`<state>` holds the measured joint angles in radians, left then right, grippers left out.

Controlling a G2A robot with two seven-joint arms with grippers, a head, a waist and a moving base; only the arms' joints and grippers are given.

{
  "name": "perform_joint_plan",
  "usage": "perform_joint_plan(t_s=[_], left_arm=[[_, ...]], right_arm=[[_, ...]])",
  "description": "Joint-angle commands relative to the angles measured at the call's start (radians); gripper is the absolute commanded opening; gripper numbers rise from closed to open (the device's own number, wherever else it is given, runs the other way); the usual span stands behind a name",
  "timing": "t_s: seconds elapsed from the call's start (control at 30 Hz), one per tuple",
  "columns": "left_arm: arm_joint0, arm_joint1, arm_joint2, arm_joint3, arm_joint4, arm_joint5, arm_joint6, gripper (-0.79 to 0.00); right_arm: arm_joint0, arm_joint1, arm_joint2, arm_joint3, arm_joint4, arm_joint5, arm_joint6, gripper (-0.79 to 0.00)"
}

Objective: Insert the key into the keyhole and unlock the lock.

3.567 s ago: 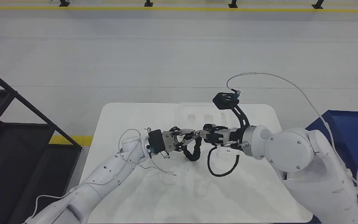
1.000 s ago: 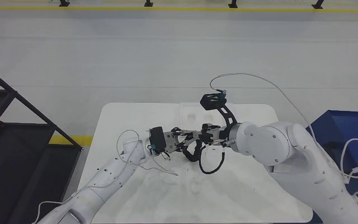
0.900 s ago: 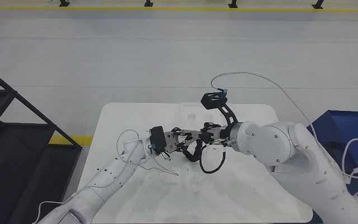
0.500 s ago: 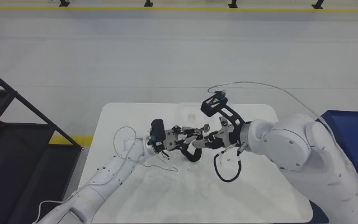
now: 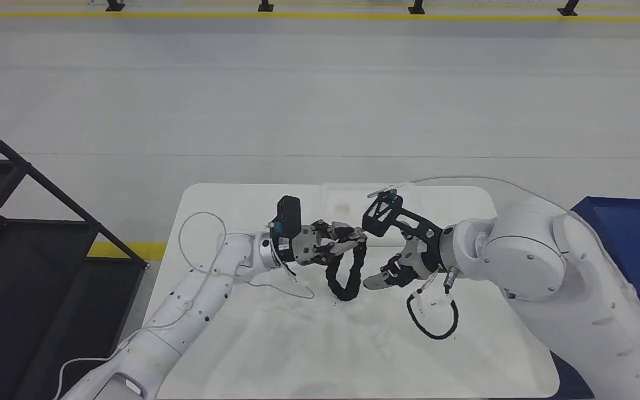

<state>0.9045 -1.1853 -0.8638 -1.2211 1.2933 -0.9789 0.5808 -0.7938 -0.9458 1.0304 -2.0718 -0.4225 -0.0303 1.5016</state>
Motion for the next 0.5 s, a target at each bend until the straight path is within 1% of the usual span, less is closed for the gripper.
perform_joint_plan(t_s=[0.0,0.1,0.17,0.23,0.37,0.47], left_arm=[[0.003,-0.001,-0.004,-0.016,-0.043,-0.005,-0.061,-0.785],[0.005,-0.002,-0.006,-0.032,-0.098,-0.01,-0.143,-0.785],[0.004,-0.003,-0.006,-0.037,-0.131,-0.014,-0.195,-0.785],[0.005,-0.004,-0.007,-0.041,-0.163,-0.014,-0.236,-0.785],[0.009,-0.006,-0.008,-0.047,-0.211,-0.009,-0.297,-0.785],[0.012,-0.008,-0.009,-0.052,-0.234,-0.009,-0.327,-0.785]], right_arm=[[0.0,0.0,0.0,0.0,0.0,0.0,0.0,0.0],[-0.001,0.0,0.001,-0.001,-0.006,-0.004,-0.007,0.0],[-0.009,0.004,0.005,-0.01,-0.053,-0.034,-0.03,0.0],[-0.01,0.009,0.01,-0.032,-0.109,-0.058,-0.019,0.0],[-0.006,0.014,0.001,-0.088,-0.206,-0.094,-0.027,0.0],[0.004,0.01,-0.035,-0.108,-0.234,-0.129,-0.036,0.0]])
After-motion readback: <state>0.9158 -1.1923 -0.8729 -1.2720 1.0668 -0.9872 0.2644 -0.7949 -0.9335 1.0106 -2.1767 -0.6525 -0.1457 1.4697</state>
